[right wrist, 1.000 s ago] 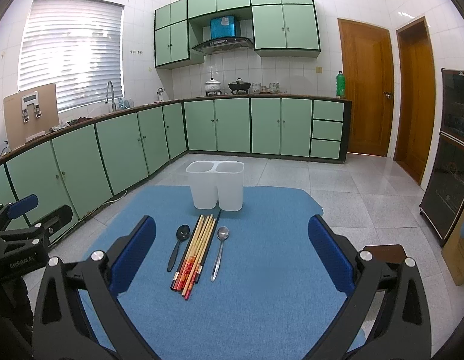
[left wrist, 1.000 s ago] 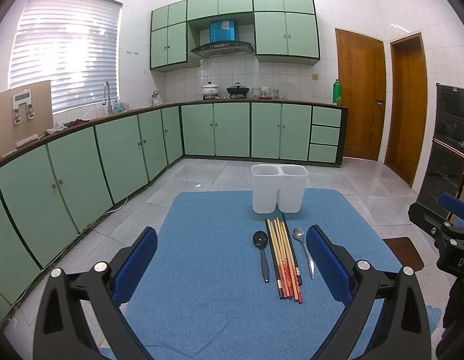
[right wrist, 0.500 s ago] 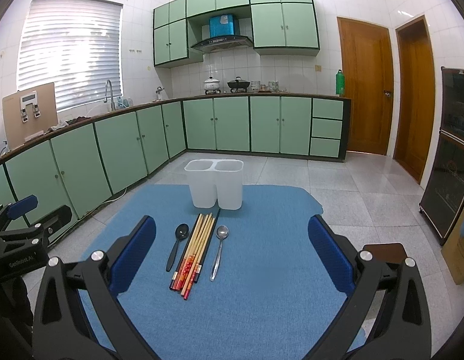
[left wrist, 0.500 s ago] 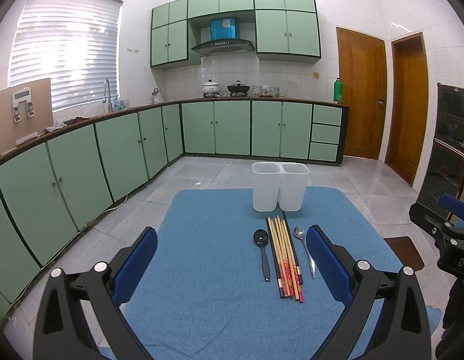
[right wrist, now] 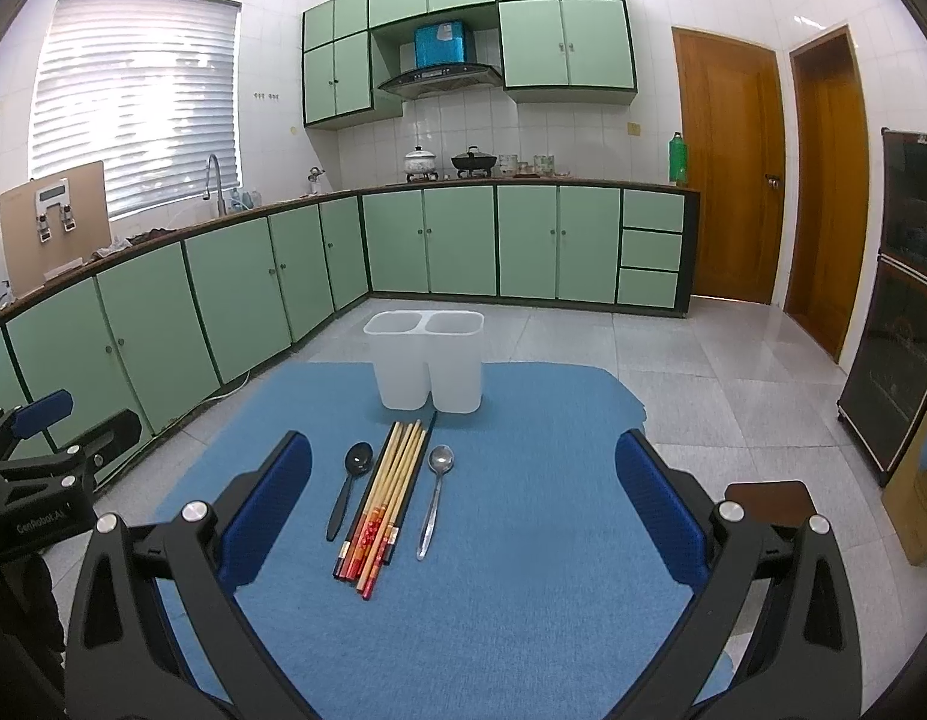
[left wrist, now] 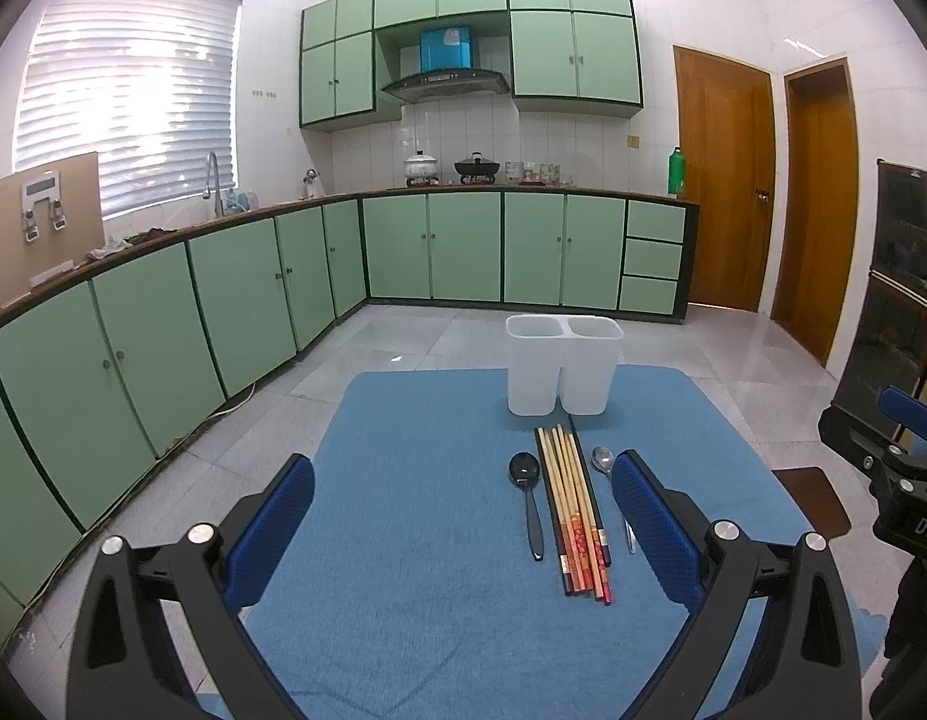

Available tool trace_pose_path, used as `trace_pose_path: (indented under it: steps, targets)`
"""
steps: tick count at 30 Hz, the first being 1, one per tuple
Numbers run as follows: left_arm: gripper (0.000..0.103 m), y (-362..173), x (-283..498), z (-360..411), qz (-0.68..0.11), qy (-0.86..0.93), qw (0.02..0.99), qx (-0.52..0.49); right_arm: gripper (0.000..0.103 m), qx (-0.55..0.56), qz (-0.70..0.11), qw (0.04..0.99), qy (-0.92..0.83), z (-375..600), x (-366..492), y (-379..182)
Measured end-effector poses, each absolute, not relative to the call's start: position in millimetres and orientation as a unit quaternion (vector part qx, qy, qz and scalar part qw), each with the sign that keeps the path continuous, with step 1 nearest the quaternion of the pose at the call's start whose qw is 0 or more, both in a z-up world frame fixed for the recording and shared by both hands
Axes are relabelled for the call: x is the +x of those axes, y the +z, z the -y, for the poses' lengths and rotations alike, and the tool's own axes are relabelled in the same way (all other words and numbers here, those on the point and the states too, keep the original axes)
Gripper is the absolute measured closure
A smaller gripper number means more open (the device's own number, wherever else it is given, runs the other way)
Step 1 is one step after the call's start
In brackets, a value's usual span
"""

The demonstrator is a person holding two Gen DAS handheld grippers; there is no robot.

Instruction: Organize utensils

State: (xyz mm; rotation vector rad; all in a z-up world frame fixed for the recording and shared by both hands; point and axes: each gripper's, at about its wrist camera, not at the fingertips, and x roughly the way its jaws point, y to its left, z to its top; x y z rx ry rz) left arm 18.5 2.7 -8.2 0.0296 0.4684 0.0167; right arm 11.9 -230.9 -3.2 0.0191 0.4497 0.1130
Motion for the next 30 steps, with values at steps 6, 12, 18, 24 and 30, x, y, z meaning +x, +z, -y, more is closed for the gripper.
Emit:
trace_pose_path:
  steps: [6,12,18,24,30]
  targets:
    - [0.006,-18.0,35.0,-4.5,-0.245,0.013,0.969,0.019,0.005,0.002,-0.235,0.970,0.054,228.7,34.0,-11.1]
    - [0.006,-41.2,75.1,-11.1,-0.272,0.028,0.961,0.032,0.005,0.004,-0.270,0.961,0.051,225.6,80.9,-35.5]
    - [0.006,-77.6,130.2,-20.7,-0.323,0.041,0.945,0.036,0.005,0.005,-0.329,0.943,0.052,216.8,140.2,-74.8]
    - [0.006,-113.7,174.7,-23.4,-0.360,0.051,0.931,0.039,0.013,0.004,-0.385,0.921,0.055,206.4,192.9,-114.7]
    - [0.007,-143.3,206.9,-30.8,-0.395,0.053,0.917,0.032,0.027,0.002,-0.431,0.900,0.058,195.6,227.8,-146.4]
